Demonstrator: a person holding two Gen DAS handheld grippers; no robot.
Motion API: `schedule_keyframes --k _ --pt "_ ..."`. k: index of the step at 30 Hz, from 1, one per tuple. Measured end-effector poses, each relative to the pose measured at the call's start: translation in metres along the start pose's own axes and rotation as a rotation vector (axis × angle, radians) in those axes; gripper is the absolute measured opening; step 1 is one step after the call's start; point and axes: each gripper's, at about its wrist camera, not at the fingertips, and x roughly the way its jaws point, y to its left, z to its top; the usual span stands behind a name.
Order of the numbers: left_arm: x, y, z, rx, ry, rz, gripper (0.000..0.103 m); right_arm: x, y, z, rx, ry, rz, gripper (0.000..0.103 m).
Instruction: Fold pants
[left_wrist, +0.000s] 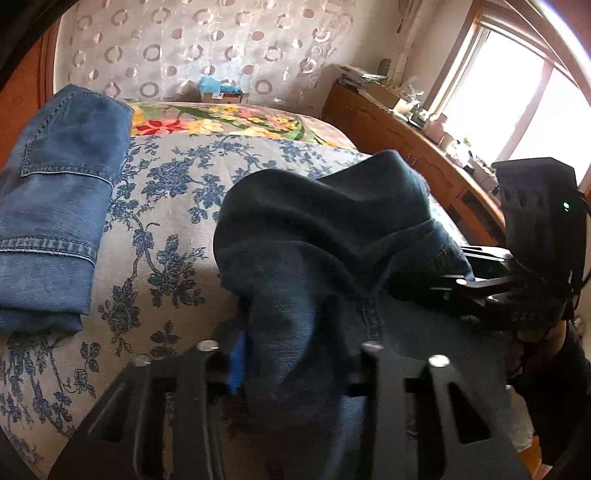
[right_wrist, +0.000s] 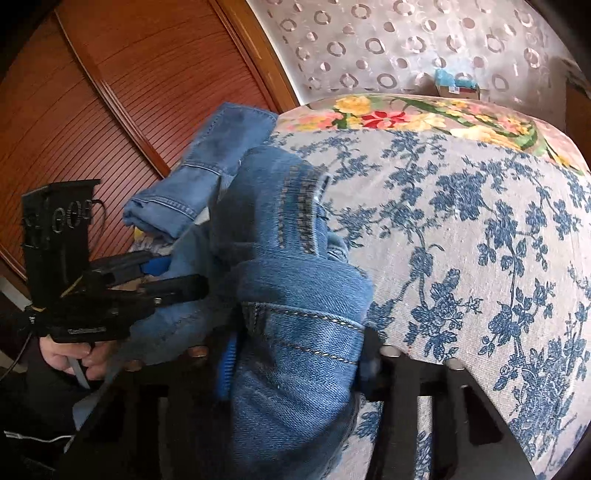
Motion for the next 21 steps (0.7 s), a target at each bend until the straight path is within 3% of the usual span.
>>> schedule_keyframes --k 4,10,21 --pt "-0.028 -0.004 0.008 -0.001 -0.055 -0.014 0.022 -0.025 0.023 0.014 -0.038 -0.052 0.028 0.029" --pt "-0.095 0.002 0.028 -0.011 -0.226 0.001 0.022 -0.064 0.077 0.055 -0.158 -0.163 0.050 0.028" --pt "-0.207 0.050 0.068 -0.021 -0.484 0.131 0.022 -0.074 0.170 0.139 -0.343 -0.279 0.114 0.028"
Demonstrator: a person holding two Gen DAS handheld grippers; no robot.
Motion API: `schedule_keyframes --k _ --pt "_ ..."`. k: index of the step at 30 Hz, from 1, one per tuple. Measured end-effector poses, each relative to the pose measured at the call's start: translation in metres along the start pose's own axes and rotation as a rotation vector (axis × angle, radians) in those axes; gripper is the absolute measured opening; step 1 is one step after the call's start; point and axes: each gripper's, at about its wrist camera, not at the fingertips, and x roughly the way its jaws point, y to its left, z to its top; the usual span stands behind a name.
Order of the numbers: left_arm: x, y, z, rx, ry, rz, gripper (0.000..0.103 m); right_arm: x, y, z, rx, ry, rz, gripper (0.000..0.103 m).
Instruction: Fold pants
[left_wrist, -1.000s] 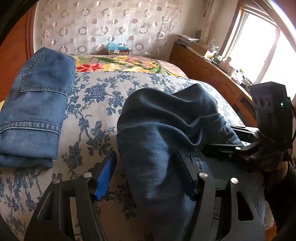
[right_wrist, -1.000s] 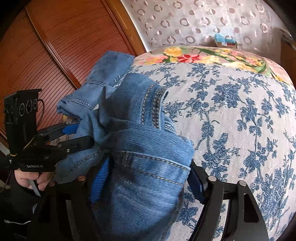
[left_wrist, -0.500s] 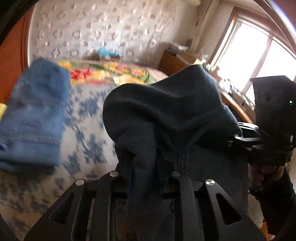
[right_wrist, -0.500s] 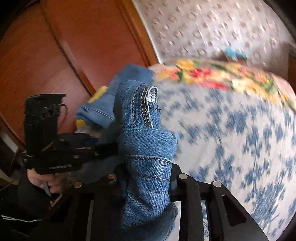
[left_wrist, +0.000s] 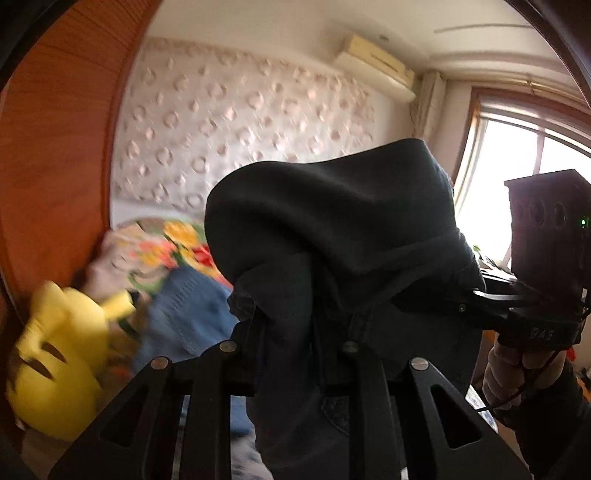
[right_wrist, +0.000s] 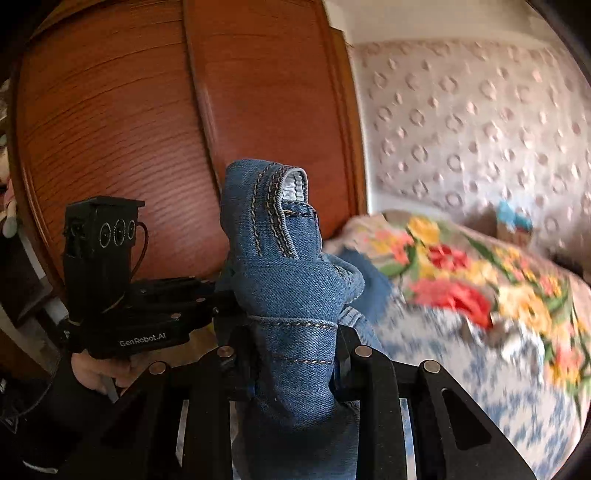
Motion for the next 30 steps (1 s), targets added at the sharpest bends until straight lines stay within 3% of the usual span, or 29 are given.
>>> schedule_keyframes --k 8,12,15,18,22,24,26,30 --pt "-0.010 0.064 0.052 0.036 -0.043 0.170 0.022 0.064 0.007 0.043 0.013 -0.062 0.142 0.028" --pt "0.015 0.086 0.067 0.036 -0.043 0.211 0.022 0.107 -0.035 0.049 0.112 -0.108 0.225 0.028" --pt "0.066 0.103 0.063 0.035 0.032 0.243 0.026 0.146 -0.081 0.032 0.254 -0.098 0.235 0.028" --pt "0.118 0.124 0.036 -0.008 0.157 0.234 0.026 0.197 -0.119 -0.002 0.300 -0.006 0.105 0.029" --pt "0.150 0.135 0.002 -0.023 0.238 0.225 0.026 0.240 -0.162 -0.040 0.361 0.086 -0.011 0.030" --pt "0.154 0.133 -0.009 -0.003 0.253 0.230 0.026 0.243 -0.177 -0.042 0.365 0.102 -0.036 0.036" --pt "0.155 0.132 -0.013 0.002 0.270 0.226 0.026 0.245 -0.184 -0.037 0.353 0.132 -0.059 0.053" --pt "0.153 0.128 -0.024 0.010 0.311 0.212 0.026 0.249 -0.175 -0.015 0.244 0.163 -0.156 0.062"
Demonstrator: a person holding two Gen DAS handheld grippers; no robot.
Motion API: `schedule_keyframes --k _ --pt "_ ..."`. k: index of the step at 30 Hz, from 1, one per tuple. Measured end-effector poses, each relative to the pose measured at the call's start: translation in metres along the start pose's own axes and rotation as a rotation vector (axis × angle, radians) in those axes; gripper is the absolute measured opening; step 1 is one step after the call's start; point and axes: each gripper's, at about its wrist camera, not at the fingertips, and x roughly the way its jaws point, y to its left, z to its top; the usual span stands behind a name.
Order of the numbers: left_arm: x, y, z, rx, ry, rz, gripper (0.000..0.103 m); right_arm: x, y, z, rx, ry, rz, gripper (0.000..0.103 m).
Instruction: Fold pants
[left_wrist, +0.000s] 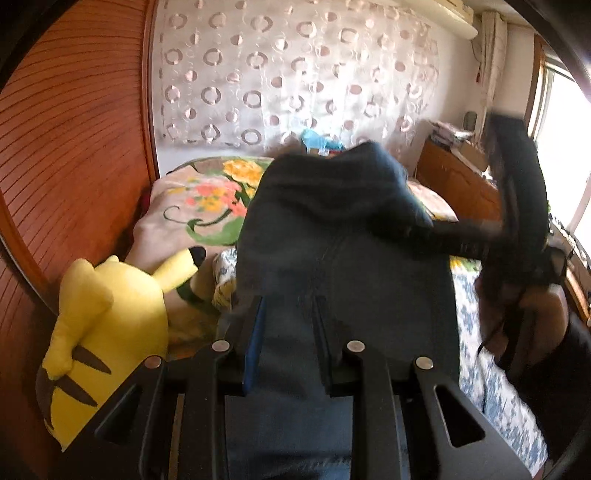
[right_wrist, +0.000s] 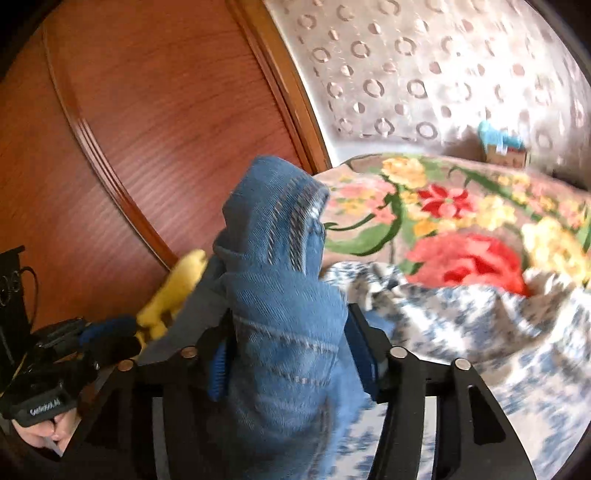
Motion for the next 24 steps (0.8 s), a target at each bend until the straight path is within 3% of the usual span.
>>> schedule_keyframes --k 5,9,16,19,24 --pt "-0.007 -0.007 -0.012 -0.001 0.026 0.003 0.026 -0.037 0.039 0.003 -0.083 -0.049 -0.095 0.062" --pt "-0.008 -0.009 -0.026 -0.016 0.048 0.007 0.026 -0.037 0.057 -0.009 -0.112 -0.058 -0.115 0.059" --pt "-0.011 -0.013 -0.043 -0.025 0.052 0.028 0.026 0.012 0.018 -0.011 -0.029 0.018 -0.130 0.059" --pt "-0.016 -0.015 -0.046 -0.022 0.046 0.046 0.026 0.010 0.013 -0.008 0.028 0.020 -0.104 0.059" --pt "-0.031 -0.021 -0.044 -0.009 0.021 0.063 0.026 -0.017 0.026 -0.005 0.019 0.005 -0.138 0.059"
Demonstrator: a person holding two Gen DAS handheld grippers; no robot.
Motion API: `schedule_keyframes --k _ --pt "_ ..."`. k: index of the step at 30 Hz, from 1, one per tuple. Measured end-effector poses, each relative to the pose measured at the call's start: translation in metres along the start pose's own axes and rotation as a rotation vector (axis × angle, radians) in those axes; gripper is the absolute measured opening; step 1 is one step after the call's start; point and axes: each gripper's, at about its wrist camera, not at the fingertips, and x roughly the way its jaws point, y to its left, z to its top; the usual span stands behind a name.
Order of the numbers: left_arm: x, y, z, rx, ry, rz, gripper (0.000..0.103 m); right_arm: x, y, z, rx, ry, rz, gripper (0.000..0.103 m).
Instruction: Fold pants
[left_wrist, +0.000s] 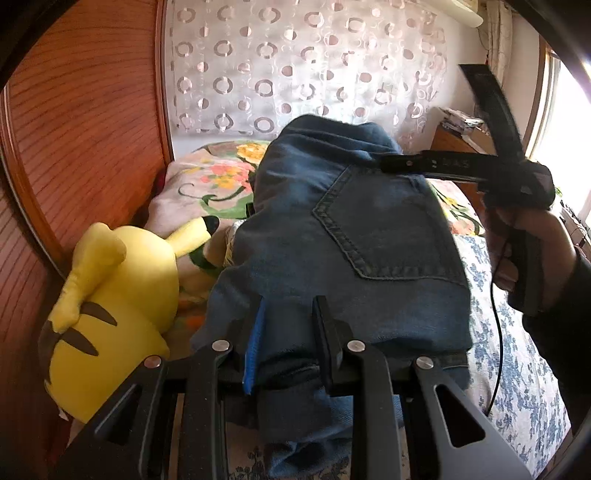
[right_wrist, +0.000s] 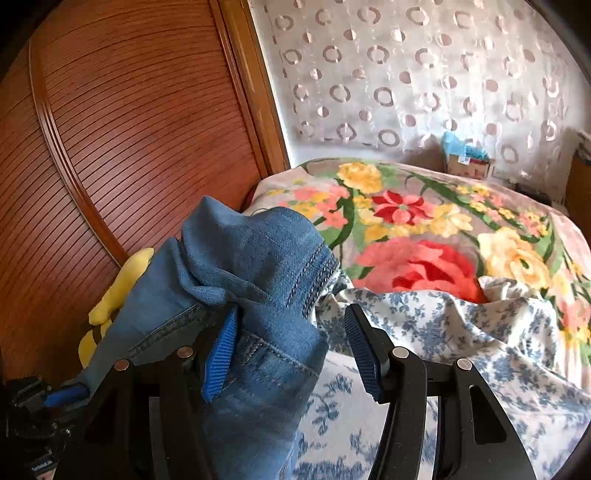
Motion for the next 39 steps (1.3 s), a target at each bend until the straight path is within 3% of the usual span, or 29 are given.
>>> schedule_keyframes --k 13,26,31,36,39 --pt "-0.070 -0.038 0.000 0.045 -0.129 -0.036 0.026 -0.121 0.021 -0.057 -0.047 -0.106 -0.004 0.059" --pt "-0.144 -0.107 -0.025 0.102 -0.217 -0.082 0.027 -0.240 0.027 -0.149 -0.056 -0.183 -0.069 0.059" --pt "-0.161 -0.131 -0.041 0.134 -0.228 -0.098 0.034 -0.279 0.032 -0.186 -0.033 -0.209 -0.094 0.059" --pt "-0.181 -0.154 -0.062 0.159 -0.250 -0.122 0.051 -0.311 0.037 -0.219 -0.009 -0.228 -0.118 0.059" --pt "-0.189 -0.162 -0.073 0.165 -0.252 -0.138 0.055 -0.323 0.038 -0.232 -0.001 -0.231 -0.132 0.059"
